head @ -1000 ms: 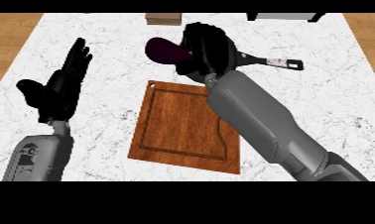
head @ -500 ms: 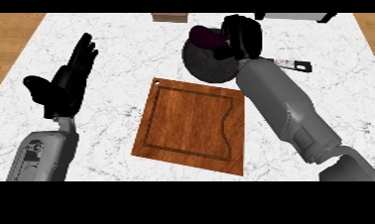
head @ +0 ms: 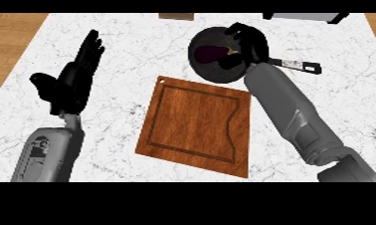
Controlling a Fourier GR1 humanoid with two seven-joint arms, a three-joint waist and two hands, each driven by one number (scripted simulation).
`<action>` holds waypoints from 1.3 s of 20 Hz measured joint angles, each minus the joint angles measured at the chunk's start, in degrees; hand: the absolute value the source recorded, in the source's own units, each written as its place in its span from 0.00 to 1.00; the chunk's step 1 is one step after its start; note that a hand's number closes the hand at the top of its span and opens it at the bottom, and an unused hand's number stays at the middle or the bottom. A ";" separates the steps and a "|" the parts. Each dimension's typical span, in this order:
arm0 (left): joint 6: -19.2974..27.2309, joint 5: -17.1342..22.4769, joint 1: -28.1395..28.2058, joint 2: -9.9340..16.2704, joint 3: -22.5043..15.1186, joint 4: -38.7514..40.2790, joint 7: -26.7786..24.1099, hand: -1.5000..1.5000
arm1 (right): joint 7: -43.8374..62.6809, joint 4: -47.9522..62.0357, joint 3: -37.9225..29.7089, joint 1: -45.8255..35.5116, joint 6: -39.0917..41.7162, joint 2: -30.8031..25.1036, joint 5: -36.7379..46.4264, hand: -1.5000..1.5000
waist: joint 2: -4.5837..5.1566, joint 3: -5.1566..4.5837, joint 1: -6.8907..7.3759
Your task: Pick the eggplant from the cutting board and place it in the pan
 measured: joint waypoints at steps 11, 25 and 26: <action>-0.01 0.01 -0.13 0.21 0.67 1.20 -0.36 0.50 | -18.62 1.91 -9.69 2.45 3.27 0.50 -8.57 0.00 | -0.46 -0.02 -0.92; 0.14 0.93 5.63 1.74 3.55 -1.63 0.26 0.50 | -34.78 -10.12 -18.27 16.03 24.03 -2.40 -20.47 0.00 | -2.91 -0.25 -5.91; 0.45 0.81 5.63 1.81 3.78 -1.74 0.51 0.50 | -34.62 -12.72 -17.72 18.12 25.41 -2.87 -20.61 0.00 | -3.04 -0.27 -6.28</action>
